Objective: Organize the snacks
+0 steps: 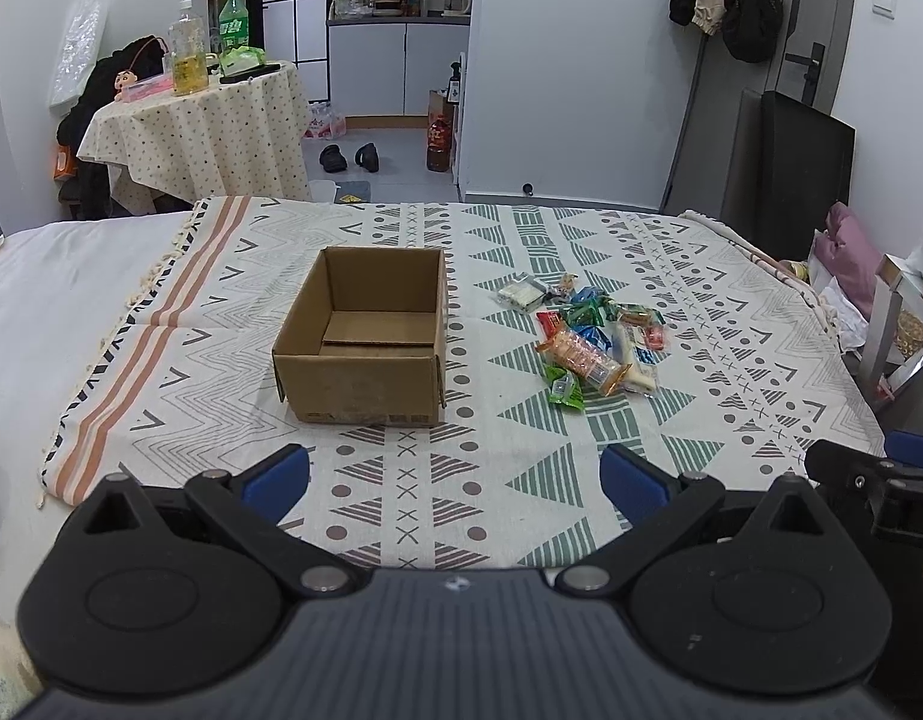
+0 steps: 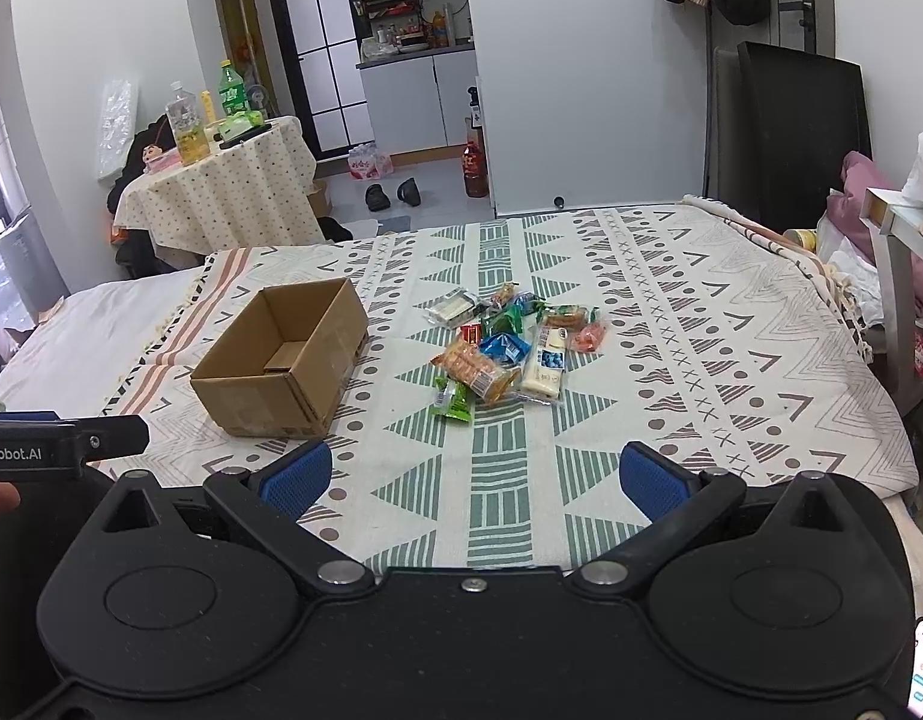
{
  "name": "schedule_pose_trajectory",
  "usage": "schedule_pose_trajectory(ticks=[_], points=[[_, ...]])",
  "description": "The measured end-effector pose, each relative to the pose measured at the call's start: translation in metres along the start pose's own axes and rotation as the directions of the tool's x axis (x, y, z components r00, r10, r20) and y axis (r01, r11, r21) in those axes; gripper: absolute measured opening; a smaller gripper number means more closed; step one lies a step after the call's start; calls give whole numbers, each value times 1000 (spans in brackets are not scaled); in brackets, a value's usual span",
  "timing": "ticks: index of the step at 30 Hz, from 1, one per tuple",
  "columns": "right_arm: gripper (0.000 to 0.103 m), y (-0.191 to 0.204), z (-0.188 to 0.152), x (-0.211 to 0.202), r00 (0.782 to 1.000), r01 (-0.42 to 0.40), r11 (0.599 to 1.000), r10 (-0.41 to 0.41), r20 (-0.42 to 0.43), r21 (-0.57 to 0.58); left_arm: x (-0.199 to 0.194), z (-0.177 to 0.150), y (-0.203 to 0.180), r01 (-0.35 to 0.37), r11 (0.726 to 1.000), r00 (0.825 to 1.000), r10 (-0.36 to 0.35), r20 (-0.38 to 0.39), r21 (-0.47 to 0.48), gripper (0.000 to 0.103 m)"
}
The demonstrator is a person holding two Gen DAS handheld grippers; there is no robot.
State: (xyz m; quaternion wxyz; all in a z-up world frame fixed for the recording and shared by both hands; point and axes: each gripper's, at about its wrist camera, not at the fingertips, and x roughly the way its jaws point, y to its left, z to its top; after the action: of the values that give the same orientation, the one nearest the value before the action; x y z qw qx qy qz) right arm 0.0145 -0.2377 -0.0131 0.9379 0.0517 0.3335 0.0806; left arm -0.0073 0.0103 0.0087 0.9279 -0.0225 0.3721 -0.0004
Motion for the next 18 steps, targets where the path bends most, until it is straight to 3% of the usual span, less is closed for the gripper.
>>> schedule_pose_trajectory(ticks=[18], points=[[103,-15,-2,18,1000,-2,1000,2,-16,15,19,7,-7,2,1000,1000,-2,-3,-14,103]])
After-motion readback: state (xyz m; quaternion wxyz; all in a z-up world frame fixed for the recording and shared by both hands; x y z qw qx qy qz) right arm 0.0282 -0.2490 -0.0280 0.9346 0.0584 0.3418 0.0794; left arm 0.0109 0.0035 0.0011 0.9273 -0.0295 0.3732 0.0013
